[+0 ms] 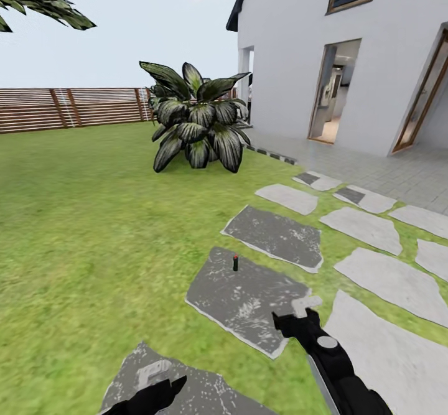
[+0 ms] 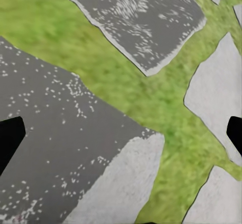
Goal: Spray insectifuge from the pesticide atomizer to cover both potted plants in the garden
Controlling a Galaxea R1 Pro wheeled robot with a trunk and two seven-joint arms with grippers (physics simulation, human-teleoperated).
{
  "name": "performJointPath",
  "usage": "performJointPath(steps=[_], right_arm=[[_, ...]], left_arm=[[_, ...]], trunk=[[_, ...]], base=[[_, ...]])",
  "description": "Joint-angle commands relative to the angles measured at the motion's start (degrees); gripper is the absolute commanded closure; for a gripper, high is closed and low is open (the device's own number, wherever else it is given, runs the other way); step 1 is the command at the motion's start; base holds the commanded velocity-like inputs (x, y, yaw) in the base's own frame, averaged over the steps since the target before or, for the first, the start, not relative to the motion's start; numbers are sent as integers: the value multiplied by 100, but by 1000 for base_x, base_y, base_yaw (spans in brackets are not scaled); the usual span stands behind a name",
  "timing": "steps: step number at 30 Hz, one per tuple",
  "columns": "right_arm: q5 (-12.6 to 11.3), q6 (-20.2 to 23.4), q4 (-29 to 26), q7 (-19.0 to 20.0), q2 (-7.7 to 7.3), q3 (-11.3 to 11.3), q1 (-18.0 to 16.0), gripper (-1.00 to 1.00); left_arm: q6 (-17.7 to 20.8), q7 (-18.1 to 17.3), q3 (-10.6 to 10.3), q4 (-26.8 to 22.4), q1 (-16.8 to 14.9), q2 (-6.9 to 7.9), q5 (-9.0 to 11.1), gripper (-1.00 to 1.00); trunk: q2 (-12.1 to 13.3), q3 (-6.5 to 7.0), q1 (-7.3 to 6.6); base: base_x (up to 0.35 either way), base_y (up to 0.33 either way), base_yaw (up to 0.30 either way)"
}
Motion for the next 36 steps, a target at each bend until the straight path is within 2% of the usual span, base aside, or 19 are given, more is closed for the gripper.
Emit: performJointPath(steps=[1, 2, 4, 7, 9, 13, 18, 21, 36], right_arm=[[2, -80, -63, 3, -1, 82, 11, -100], [3, -194, -125, 50, -6, 169, 18, -100], [3, -469, -145, 229, -35, 193, 28, -100], [19, -1586, -153, 496, -52, 202, 258, -100], [30, -1740, -155, 529, -47, 205, 321, -100], [38, -1620, -159, 548, -36, 202, 359, -100], [25, -745, -158, 553, -22, 199, 363, -100], [20, -532, -159, 551, -17, 198, 361, -100], [12, -405, -168, 543, -43, 172, 356, -100]], left_arm=[[2, 0, 0, 1, 0, 0, 0, -100], [3, 0, 0, 2, 0, 2, 1, -100], [2, 0, 0, 2, 0, -3, 3, -100], [0, 0, 0, 42, 0, -6, -2, -100], [0, 0, 0, 50, 0, -6, -2, -100], [0, 0, 0, 55, 0, -6, -3, -100], [-38, 0, 0, 59, 0, -5, -3, -100], [-121, 0, 0, 63, 0, -1, 3, -100], [-141, 0, 0, 64, 0, 3, -3, -100]], trunk=[[0, 0, 0], [0, 0, 0], [0, 0, 0], [0, 0, 0], [0, 0, 0], [0, 0, 0], [0, 0, 0], [0, 0, 0], [0, 0, 0]], base=[[320, -101, 0], [320, -100, 0], [320, -99, 0], [320, -97, 0], [320, -97, 0], [320, -96, 0], [320, -98, 0], [320, -99, 0], [320, -119, 0]])
